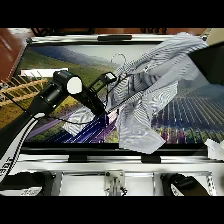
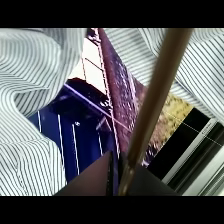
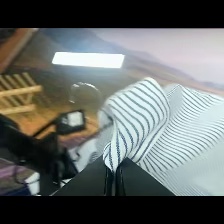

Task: Fold the shirts.

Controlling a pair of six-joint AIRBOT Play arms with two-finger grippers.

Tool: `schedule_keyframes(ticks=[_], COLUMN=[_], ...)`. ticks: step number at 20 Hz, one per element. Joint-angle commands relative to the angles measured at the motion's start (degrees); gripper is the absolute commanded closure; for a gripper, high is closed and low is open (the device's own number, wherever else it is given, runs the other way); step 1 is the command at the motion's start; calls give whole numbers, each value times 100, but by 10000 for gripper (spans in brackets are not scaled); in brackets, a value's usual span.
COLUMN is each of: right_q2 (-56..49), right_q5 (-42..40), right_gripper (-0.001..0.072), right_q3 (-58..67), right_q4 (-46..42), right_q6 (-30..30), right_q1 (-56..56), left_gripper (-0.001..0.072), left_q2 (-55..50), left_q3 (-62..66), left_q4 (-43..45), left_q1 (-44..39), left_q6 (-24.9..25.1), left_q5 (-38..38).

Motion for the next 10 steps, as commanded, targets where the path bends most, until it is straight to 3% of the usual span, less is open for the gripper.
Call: schedule_keyframes(ticks=[1,3,6,10], right_q2=[258,291,168,-146], right_q5=[940,1388,1416,402], right_gripper=[644,644,644,644], right_q3=[7,7,4,7], right_q4=[-1631,-1980,-1547,-1178], right_q6=[538,669,673,498], right_q1=[-4,-4,-4,-4], left_gripper=[657,657,657,657], left_q2=[94,122,136,138], left_q3=[-7,-4,-4,-4], left_q4=[20,17,-118,-326], left_q1=[240,330,291,164], left_q6=[2,28,136,619], left_q5=[243,271,424,223])
